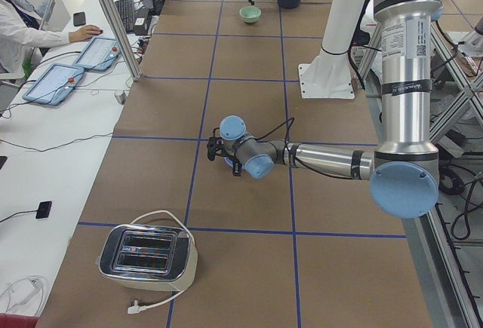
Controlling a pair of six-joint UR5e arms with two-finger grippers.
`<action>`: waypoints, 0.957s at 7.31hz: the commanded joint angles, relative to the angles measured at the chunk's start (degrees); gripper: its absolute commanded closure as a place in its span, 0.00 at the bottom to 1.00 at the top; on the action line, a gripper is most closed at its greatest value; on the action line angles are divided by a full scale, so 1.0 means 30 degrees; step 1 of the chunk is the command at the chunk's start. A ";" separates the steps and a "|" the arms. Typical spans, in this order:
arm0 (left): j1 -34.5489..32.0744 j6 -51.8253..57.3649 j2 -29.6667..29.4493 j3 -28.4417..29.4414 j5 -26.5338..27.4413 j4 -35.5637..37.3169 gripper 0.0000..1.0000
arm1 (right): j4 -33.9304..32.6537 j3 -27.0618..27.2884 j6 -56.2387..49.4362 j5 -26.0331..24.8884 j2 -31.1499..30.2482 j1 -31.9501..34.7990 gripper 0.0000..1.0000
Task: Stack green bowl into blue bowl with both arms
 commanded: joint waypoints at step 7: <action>0.0439 -0.0011 -0.0627 0.0957 0.0000 -0.0085 0.43 | -0.0029 -0.1171 0.0012 0.0003 0.1186 -0.0400 0.51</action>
